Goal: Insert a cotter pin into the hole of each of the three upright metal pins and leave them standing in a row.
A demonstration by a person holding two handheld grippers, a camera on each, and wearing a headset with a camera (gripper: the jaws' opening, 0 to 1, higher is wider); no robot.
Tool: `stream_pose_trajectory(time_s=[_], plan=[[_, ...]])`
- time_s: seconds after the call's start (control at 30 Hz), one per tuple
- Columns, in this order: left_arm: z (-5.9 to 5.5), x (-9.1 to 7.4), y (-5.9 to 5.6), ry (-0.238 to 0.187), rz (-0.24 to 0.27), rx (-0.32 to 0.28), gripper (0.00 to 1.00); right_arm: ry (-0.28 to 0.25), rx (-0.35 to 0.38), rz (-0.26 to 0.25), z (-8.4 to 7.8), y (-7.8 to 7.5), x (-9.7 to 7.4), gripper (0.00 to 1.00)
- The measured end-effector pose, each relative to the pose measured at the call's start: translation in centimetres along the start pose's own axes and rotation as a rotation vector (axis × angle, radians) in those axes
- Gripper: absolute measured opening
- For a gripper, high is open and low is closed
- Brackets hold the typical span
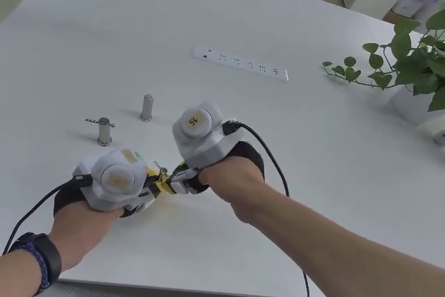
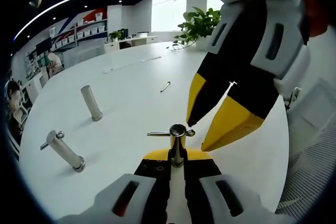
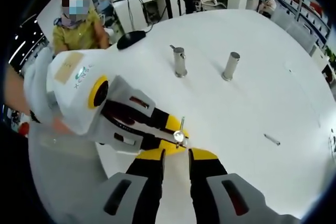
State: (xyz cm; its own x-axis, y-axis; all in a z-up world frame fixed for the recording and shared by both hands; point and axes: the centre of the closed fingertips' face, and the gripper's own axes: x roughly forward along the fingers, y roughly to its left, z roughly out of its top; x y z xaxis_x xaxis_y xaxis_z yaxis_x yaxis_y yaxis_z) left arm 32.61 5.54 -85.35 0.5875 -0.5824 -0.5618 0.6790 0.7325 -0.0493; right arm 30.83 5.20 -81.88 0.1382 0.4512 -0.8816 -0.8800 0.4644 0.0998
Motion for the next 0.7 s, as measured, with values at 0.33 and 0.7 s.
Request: stream_pose_trajectory(time_s=[0.33, 0.7], plan=[[0.0, 0.0, 0.0, -0.006, 0.007, -0.016, 0.06, -0.054, 0.031, 0.029, -0.3, 0.4, -0.6, 0.25], [0.0, 0.0, 0.0, -0.009, 0.012, -0.027, 0.06, -0.120, -0.030, 0.032, -0.5, 0.7, -1.7, 0.31]])
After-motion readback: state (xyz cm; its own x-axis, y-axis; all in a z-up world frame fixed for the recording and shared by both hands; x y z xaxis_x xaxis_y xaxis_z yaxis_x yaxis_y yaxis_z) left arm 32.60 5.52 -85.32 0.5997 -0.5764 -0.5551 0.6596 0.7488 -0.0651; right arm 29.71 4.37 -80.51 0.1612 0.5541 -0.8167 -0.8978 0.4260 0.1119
